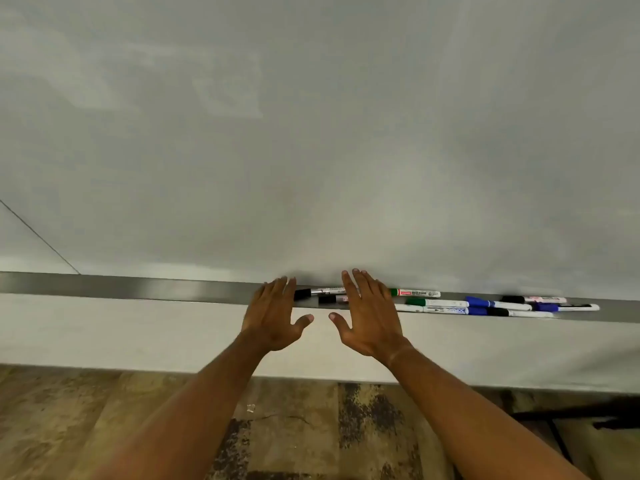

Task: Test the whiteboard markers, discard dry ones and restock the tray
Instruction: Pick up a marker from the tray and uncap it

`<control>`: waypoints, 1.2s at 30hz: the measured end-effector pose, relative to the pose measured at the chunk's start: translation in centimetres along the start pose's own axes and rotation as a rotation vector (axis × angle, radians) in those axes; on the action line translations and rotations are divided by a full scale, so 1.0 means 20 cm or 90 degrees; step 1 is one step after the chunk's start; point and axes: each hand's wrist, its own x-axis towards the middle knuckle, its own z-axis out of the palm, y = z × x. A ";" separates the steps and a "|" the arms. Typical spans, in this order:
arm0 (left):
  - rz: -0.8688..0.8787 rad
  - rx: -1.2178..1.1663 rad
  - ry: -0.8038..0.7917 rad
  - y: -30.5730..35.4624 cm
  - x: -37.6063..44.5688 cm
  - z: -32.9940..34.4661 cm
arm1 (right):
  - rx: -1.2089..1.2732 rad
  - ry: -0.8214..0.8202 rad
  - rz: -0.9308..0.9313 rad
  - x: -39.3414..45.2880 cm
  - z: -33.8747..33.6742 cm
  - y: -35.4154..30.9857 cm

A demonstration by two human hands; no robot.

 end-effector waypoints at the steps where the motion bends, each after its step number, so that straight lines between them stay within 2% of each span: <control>1: -0.002 -0.015 0.009 0.00 0.02 0.00 | 0.005 0.005 -0.008 0.03 0.02 0.00; 5: -0.004 -0.049 0.022 -0.01 0.12 0.04 | 0.010 0.044 -0.030 0.15 0.09 0.00; 12: -0.007 -0.065 0.000 0.00 0.22 0.11 | 0.007 -0.040 -0.088 0.31 0.15 -0.05; 21: -0.012 -0.063 0.043 0.01 0.28 0.16 | 0.010 -0.094 -0.061 0.34 0.22 -0.10; 26: -0.030 -0.106 0.070 0.03 0.28 0.18 | 0.028 -0.080 -0.042 0.34 0.26 -0.13; 36: 0.020 -0.106 0.130 0.00 0.24 0.13 | 0.004 -0.017 -0.049 0.33 0.21 -0.14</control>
